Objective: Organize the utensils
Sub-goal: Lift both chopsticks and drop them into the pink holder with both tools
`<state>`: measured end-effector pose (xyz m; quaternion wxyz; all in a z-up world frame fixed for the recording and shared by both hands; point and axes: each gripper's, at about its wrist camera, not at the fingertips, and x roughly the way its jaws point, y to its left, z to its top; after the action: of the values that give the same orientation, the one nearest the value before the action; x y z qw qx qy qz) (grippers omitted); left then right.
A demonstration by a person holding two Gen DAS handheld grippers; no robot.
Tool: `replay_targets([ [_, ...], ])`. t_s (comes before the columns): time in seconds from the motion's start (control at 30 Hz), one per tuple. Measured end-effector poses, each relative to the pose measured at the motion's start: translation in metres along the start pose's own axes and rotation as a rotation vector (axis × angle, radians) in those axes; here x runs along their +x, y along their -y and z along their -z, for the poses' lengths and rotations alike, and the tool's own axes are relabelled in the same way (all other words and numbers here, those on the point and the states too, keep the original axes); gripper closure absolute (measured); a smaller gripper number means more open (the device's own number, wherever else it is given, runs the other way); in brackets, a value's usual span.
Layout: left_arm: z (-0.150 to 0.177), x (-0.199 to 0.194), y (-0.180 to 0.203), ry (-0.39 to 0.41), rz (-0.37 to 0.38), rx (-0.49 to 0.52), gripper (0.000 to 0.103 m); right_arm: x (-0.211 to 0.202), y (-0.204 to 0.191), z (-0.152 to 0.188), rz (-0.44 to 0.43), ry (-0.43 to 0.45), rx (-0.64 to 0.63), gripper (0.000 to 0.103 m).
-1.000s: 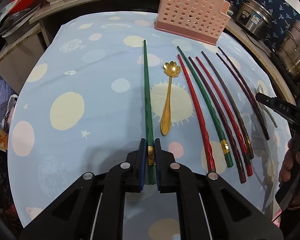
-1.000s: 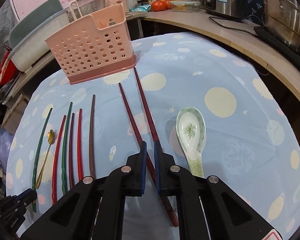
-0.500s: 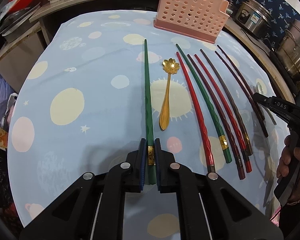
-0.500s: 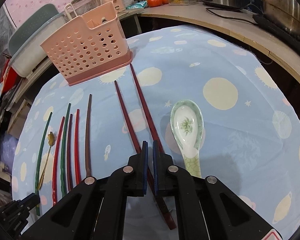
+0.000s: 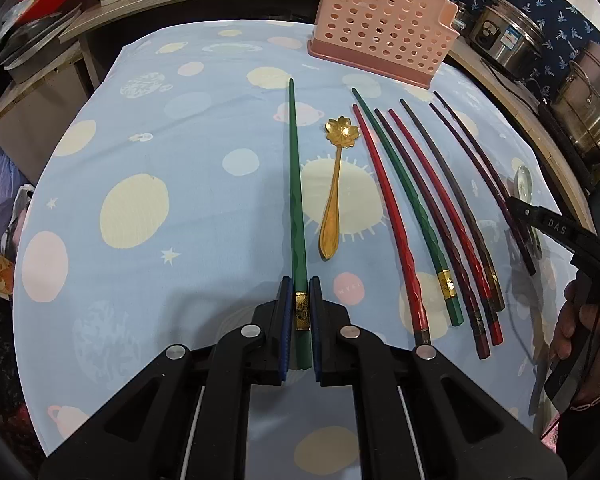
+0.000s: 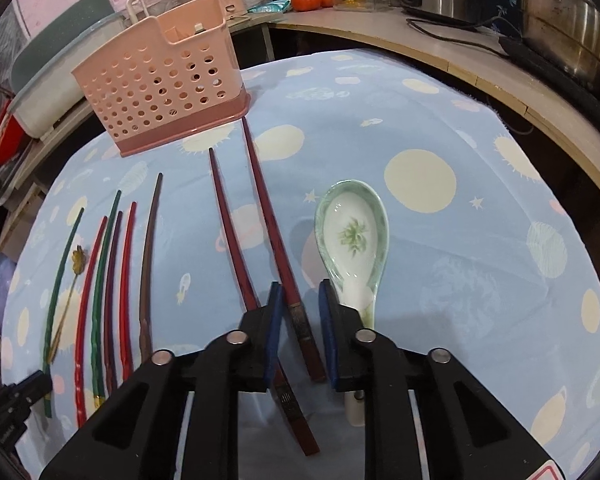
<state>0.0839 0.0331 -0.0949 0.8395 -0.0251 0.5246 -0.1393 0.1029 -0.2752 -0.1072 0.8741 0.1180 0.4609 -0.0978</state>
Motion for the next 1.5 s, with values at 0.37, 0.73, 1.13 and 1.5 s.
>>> replay_targets([
  [0.37,0.008,-0.024,-0.001,0.029,0.014,-0.013,0.096,-0.048,-0.004,0.018,-0.048,0.052,-0.016,0.096],
  [0.73,0.003,-0.087,0.003,0.166,0.02,-0.013,0.096,-0.125,-0.011,0.021,-0.12,0.19,-0.019,0.096],
  [1.13,-0.059,-0.146,0.019,0.343,0.029,0.028,0.096,-0.181,-0.02,-0.021,-0.171,0.325,-0.029,0.096],
  [1.5,-0.142,-0.187,0.041,0.497,0.026,0.081,0.096,-0.199,-0.028,-0.09,-0.193,0.422,-0.035,0.096],
])
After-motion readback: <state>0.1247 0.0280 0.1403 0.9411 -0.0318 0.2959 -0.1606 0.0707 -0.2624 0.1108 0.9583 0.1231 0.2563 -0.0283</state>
